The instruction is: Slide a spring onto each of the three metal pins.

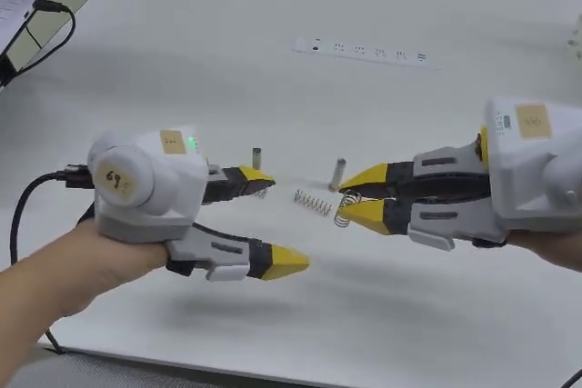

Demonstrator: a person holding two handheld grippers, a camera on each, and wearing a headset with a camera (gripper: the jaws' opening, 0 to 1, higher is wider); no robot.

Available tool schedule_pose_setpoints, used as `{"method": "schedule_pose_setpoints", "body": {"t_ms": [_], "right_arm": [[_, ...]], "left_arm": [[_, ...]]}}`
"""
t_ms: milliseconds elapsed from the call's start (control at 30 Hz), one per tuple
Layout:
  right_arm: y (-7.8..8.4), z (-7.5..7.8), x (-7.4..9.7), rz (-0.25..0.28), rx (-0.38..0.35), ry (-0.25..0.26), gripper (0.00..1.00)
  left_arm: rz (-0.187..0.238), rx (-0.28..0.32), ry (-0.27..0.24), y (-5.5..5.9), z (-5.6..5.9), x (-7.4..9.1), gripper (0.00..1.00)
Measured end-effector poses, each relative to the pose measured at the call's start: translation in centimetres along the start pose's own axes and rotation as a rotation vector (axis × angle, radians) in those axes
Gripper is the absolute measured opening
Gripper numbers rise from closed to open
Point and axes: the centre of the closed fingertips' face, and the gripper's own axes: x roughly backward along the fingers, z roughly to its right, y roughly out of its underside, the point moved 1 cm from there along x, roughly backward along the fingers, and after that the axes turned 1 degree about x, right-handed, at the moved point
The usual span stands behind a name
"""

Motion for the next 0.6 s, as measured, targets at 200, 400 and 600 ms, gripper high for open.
{"method": "schedule_pose_setpoints", "body": {"t_ms": [200,400,600], "right_arm": [[0.7,0.6,0.4,-0.016,-0.002,0.022,0.07],[1.6,2.0,1.4,-0.024,-0.039,0.074,0.07],[2.9,3.2,2.3,-0.049,-0.055,0.119,0.07]], "left_arm": [[0.006,0.017,-0.051,0.7,-1.4,1.5,0.74],[0.032,0.057,-0.091,0.9,-2.4,2.9,0.85],[0.027,0.074,-0.129,1.5,-3.0,3.6,0.96]]}}
